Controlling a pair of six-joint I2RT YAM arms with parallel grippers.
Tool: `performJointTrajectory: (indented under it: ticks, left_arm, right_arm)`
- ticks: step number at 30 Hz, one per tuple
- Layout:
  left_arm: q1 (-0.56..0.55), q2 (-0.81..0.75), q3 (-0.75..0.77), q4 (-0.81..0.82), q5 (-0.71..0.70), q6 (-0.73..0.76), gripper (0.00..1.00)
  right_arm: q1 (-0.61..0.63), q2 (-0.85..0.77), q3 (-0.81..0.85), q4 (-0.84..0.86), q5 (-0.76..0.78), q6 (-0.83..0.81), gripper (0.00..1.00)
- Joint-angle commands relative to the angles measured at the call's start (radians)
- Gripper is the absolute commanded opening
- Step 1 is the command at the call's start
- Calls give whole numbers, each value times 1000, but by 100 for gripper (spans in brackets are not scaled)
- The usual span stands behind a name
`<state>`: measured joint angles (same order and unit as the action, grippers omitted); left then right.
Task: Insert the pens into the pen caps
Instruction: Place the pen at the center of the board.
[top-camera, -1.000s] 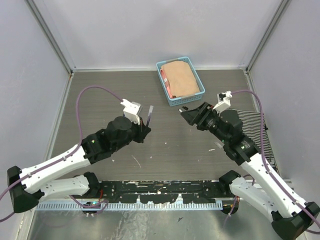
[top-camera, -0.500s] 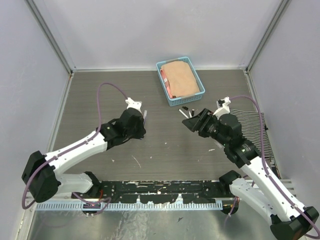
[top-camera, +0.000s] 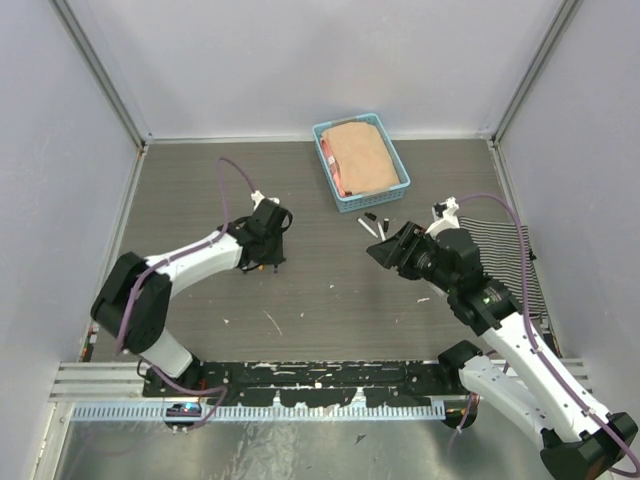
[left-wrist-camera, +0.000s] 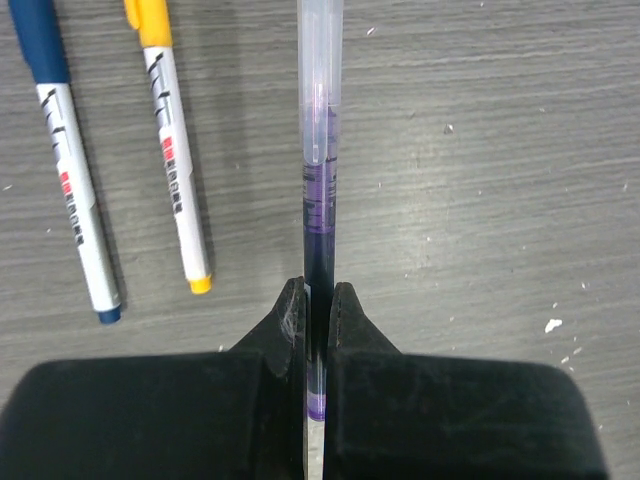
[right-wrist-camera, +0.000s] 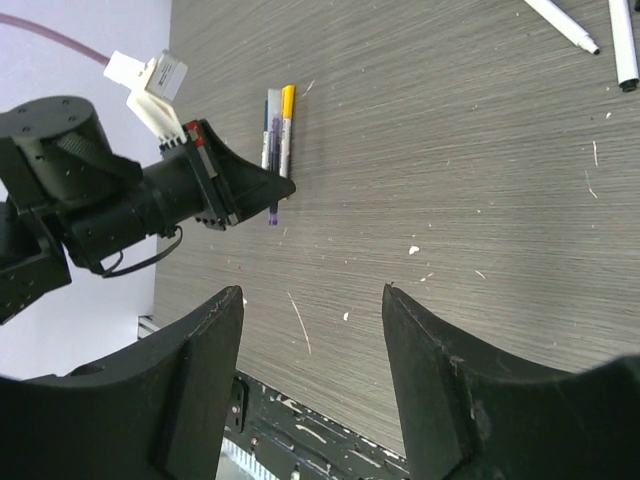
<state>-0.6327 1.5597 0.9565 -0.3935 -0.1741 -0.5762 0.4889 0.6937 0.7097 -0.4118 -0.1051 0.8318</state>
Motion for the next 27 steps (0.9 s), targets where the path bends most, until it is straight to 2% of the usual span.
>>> performJointTrajectory:
  ticks: [1, 16, 27]
  left_arm:
    - [15, 85, 83, 1, -21, 12, 0]
    - [42, 205, 142, -12, -47, 54, 3]
    - [42, 248, 136, -4, -65, 67, 16]
  right_arm:
    - [-3, -2, 37, 5, 8, -27, 63]
    - [-3, 15, 31, -3, 3, -36, 63]
    - [-3, 13, 31, -7, -5, -31, 63]
